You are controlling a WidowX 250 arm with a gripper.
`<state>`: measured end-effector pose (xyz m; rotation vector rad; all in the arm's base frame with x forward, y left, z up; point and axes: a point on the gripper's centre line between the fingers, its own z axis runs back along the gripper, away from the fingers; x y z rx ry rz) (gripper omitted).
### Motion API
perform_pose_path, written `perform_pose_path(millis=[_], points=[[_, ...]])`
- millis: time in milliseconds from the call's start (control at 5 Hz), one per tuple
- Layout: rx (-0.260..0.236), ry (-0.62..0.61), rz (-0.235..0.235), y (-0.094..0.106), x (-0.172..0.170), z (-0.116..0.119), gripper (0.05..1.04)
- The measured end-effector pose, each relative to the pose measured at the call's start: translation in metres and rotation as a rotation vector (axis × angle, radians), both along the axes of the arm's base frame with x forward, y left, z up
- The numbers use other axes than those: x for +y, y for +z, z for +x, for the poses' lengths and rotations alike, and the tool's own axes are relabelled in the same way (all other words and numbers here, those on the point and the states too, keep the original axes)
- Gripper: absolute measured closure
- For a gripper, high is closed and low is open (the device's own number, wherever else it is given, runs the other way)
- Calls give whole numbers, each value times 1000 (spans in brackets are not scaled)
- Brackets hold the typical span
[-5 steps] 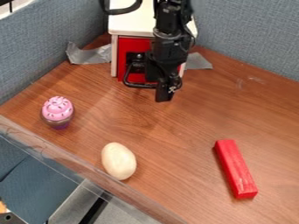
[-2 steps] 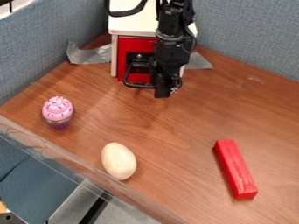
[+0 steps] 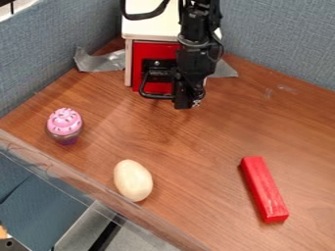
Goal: Open the drawer
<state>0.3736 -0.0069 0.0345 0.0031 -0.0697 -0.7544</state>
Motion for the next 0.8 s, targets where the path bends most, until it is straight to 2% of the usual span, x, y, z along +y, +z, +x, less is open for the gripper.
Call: perform_pose_path(millis=[800], points=[[33,-66,-21,-8,-15,-26,923]])
